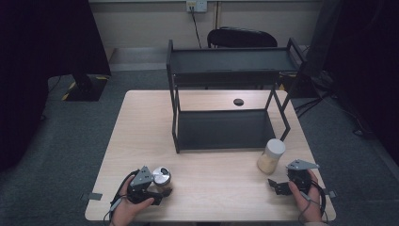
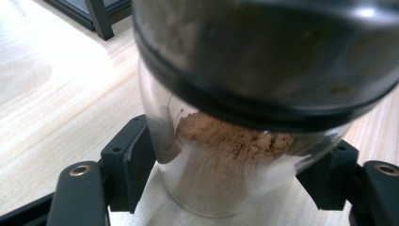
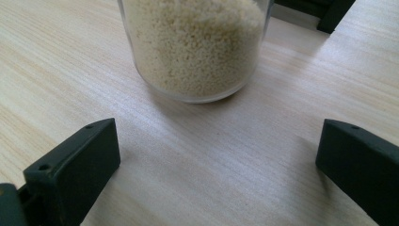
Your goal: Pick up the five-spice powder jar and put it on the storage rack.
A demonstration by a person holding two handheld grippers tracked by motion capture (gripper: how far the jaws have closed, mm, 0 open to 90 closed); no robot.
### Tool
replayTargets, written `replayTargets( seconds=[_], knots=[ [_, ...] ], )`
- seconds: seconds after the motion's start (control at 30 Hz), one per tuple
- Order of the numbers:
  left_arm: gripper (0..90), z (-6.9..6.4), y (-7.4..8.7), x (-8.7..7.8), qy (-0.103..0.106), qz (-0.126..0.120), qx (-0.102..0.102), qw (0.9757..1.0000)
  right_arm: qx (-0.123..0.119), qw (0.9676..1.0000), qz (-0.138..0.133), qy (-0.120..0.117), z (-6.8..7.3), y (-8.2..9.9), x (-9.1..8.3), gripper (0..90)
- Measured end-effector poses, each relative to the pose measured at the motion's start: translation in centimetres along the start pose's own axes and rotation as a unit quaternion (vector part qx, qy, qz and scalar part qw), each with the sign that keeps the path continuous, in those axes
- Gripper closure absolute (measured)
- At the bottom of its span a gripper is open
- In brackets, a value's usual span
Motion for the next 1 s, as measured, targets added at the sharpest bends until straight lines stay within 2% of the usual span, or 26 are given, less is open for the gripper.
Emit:
replayTargets(
  seconds=[0.13, 0.37, 0.43, 0.57, 0.7, 1.0],
  knots=[
    [29.9, -0.5, -0.5, 0.0, -0.017, 0.004, 0.017, 0.9997, 0.000, 1.0000, 0.000, 0.000, 0.0, 0.0, 0.0, 0.0],
    [30.1, -0.7, -0.5, 0.1, -0.023, 0.000, 0.012, 0.9997, 0.000, 1.0000, 0.000, 0.000, 0.0, 0.0, 0.0, 0.0],
    [30.1, -0.7, -0.6, 0.1, -0.017, 0.001, 0.009, 0.9998, 0.000, 1.0000, 0.000, 0.000, 0.0, 0.0, 0.0, 0.0],
    [30.1, -0.7, -0.9, 0.0, -0.018, 0.002, 0.010, 0.9998, 0.000, 1.0000, 0.000, 0.000, 0.0, 0.0, 0.0, 0.0],
    [30.1, -0.3, -1.5, -0.1, 0.004, -0.008, -0.010, 0.9999, 0.000, 1.0000, 0.000, 0.000, 0.0, 0.0, 0.0, 0.0],
    [30.1, -0.2, -3.6, 0.0, 0.001, -0.012, 0.001, 0.9999, 0.000, 1.0000, 0.000, 0.000, 0.0, 0.0, 0.0, 0.0]
  ],
)
Point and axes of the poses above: each handheld gripper's, and its own axes: x roughly forward along the jaws, y roughly out of its underside, z roughly to its left, the point moved 9 cm from there along x, roughly forward along the jaws, and after that the axes turned 9 degrees about z, right-handed, at the moved point
